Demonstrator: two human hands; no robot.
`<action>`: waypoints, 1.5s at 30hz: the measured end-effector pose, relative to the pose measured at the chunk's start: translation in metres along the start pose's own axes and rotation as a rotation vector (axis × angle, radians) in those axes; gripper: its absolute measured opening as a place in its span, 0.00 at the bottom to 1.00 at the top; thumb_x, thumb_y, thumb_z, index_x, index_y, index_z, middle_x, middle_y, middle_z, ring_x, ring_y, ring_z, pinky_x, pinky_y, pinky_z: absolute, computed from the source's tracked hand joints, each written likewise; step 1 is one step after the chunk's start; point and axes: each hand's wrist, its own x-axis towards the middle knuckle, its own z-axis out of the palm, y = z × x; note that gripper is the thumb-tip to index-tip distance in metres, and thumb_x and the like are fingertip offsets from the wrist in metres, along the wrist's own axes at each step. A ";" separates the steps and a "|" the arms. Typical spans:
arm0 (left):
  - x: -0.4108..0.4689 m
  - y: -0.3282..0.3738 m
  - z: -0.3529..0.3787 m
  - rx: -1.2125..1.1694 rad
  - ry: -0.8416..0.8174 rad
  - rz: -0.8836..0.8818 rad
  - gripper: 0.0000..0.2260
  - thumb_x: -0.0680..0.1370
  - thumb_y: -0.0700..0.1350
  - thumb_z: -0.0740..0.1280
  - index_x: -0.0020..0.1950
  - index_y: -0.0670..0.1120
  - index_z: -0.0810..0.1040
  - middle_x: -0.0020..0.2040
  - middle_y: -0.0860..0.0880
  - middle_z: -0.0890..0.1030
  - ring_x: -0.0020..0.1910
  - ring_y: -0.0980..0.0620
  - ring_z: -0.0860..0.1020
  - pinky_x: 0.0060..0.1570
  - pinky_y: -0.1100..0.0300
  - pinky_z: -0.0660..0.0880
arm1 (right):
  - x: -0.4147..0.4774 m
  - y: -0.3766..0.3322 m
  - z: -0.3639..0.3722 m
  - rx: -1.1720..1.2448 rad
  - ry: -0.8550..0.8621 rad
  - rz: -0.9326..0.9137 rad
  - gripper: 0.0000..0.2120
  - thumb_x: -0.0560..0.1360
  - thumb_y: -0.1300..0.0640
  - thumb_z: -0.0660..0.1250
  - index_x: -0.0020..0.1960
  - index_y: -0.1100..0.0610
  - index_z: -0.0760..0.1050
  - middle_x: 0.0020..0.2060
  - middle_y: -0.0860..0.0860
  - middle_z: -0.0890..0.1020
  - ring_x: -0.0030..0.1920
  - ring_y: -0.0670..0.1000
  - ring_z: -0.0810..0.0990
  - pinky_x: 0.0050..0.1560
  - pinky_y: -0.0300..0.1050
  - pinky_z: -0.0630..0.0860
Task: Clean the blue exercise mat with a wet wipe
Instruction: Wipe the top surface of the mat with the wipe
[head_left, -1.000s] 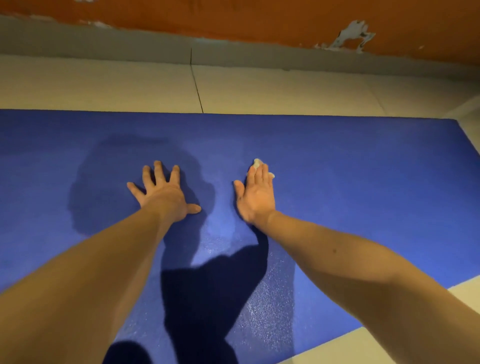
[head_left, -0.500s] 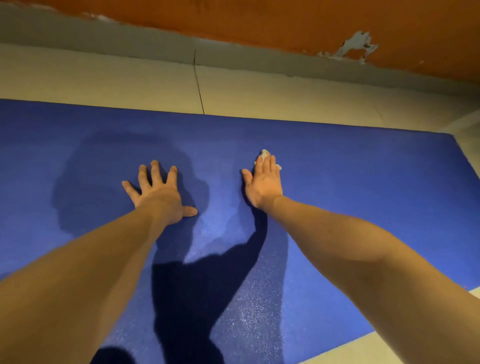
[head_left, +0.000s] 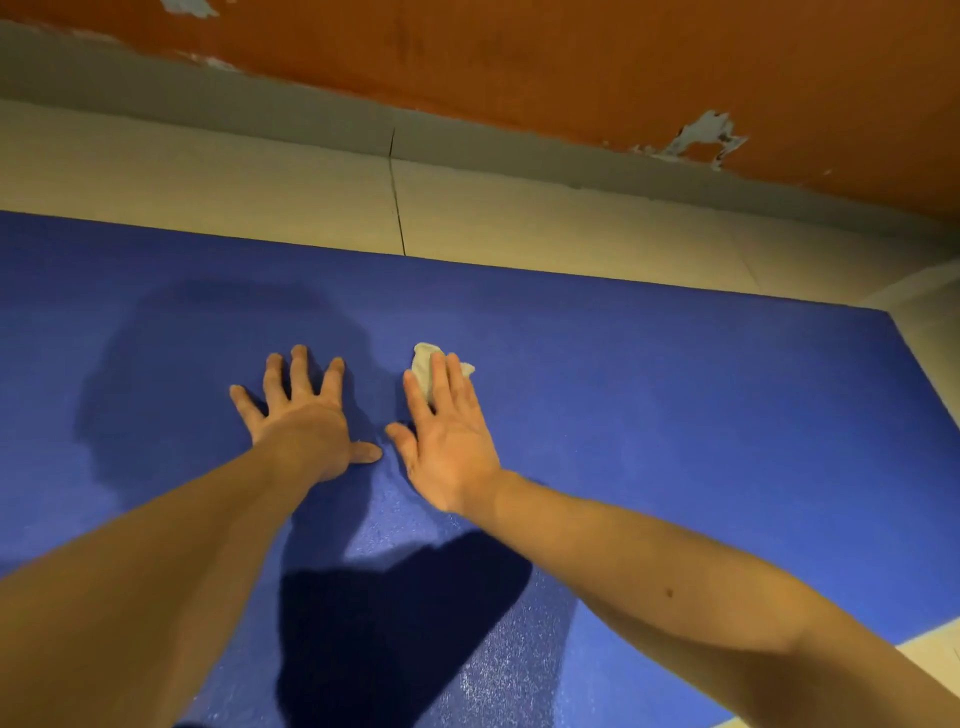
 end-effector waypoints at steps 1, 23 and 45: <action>0.000 -0.001 0.001 0.000 0.007 0.001 0.55 0.68 0.75 0.66 0.79 0.58 0.32 0.78 0.47 0.29 0.78 0.40 0.31 0.74 0.31 0.41 | -0.002 -0.005 0.003 -0.023 -0.019 0.022 0.38 0.80 0.36 0.35 0.83 0.57 0.45 0.80 0.61 0.36 0.79 0.62 0.30 0.79 0.61 0.38; 0.002 -0.006 0.005 -0.024 0.049 0.040 0.54 0.69 0.75 0.65 0.79 0.58 0.32 0.78 0.47 0.29 0.78 0.40 0.31 0.74 0.32 0.39 | 0.067 0.013 -0.013 0.158 0.006 -0.048 0.34 0.85 0.45 0.50 0.82 0.60 0.42 0.82 0.51 0.44 0.82 0.55 0.41 0.80 0.52 0.41; 0.008 -0.009 0.012 -0.011 0.012 0.056 0.54 0.69 0.76 0.63 0.78 0.58 0.29 0.77 0.47 0.24 0.76 0.40 0.28 0.73 0.32 0.36 | 0.146 0.103 -0.048 0.137 -0.076 0.394 0.36 0.84 0.37 0.43 0.82 0.57 0.37 0.82 0.55 0.42 0.81 0.58 0.40 0.80 0.54 0.40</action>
